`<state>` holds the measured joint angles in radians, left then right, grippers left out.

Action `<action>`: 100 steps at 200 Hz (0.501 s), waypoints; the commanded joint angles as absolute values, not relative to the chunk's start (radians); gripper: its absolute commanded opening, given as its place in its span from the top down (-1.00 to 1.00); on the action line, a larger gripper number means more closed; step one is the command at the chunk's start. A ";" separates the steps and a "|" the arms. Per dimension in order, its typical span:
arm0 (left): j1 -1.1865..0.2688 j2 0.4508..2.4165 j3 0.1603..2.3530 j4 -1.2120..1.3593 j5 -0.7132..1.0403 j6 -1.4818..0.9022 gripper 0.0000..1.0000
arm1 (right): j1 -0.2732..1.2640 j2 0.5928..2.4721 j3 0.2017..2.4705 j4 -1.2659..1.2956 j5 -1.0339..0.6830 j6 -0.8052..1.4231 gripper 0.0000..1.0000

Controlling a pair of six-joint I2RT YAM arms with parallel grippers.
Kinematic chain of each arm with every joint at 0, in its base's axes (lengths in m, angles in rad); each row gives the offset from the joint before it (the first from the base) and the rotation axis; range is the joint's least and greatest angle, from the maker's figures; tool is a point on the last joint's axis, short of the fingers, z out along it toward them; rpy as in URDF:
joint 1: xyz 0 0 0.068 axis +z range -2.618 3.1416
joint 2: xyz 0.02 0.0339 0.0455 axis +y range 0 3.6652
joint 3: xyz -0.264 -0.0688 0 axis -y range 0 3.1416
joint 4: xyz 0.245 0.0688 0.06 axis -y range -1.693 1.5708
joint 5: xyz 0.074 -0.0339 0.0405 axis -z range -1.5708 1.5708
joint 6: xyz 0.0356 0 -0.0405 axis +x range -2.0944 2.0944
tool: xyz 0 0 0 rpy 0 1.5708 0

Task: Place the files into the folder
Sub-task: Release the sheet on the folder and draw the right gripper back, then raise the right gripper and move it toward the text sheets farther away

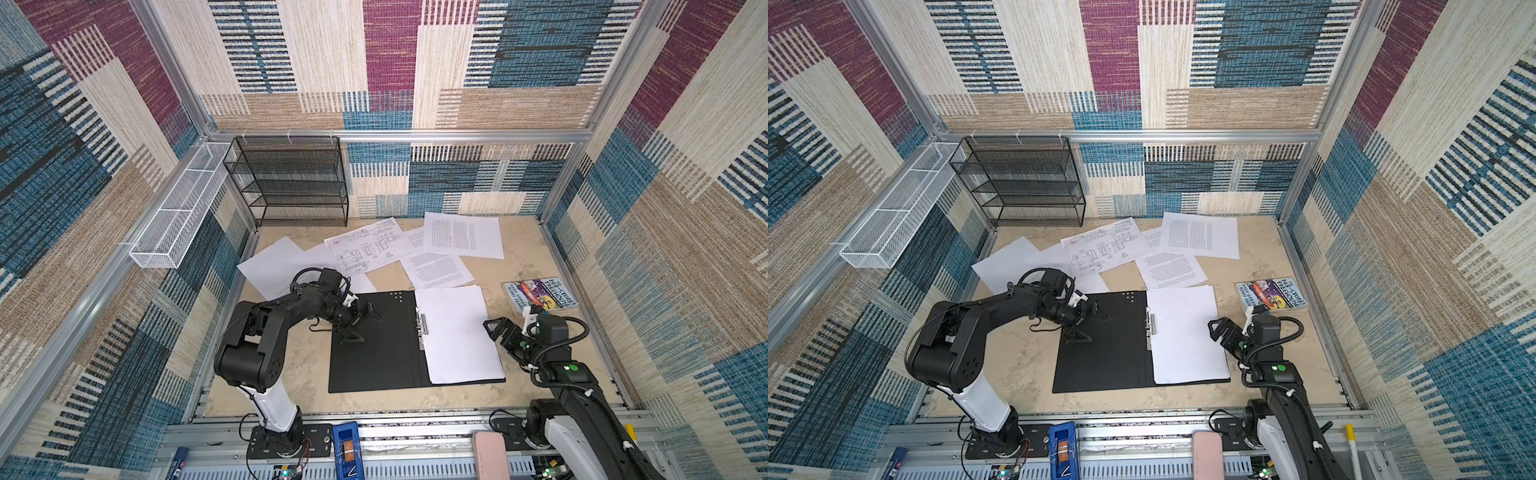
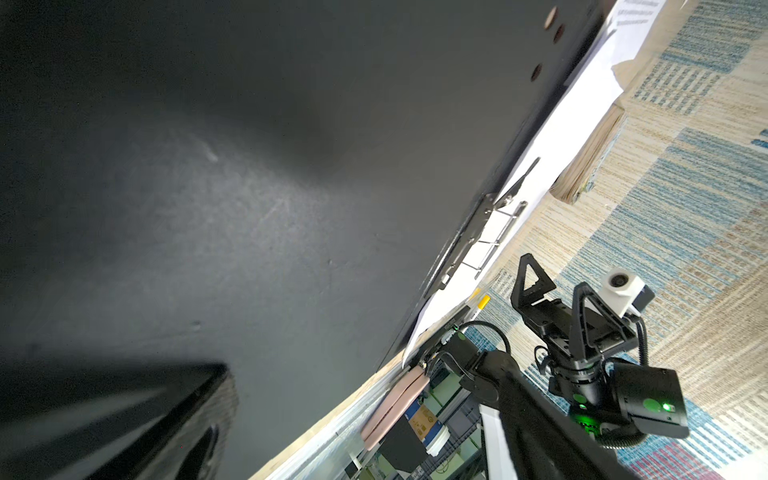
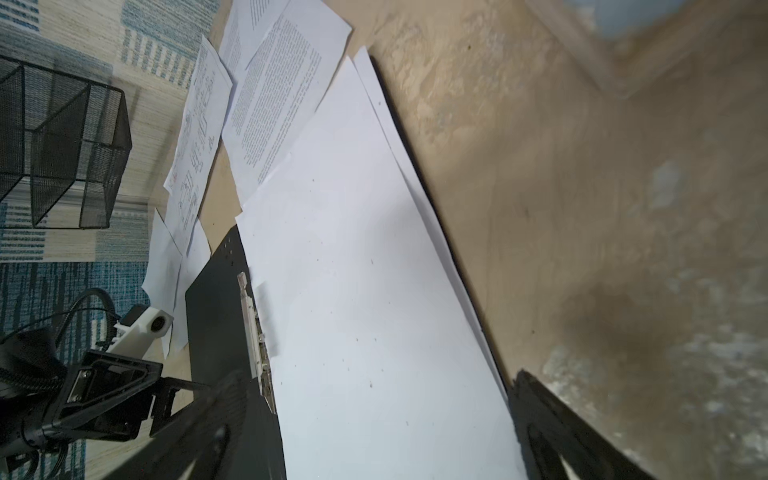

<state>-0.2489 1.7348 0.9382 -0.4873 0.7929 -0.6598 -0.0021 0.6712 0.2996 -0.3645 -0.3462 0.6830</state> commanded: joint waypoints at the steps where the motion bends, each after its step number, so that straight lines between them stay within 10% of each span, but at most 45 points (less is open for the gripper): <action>1: -0.241 1.747 0.930 -0.460 0.735 -0.672 -0.99 | -0.003 0.704 0.340 -0.330 -0.263 0.663 -1.00; 100: -0.242 1.756 0.926 -0.444 0.759 -0.665 -0.98 | -0.003 1.258 0.586 -0.029 -0.379 0.459 -1.00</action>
<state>-0.2424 1.7447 0.9321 -0.4641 0.8272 -0.6754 -0.0021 1.1584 0.5251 -0.1467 -0.3485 0.5308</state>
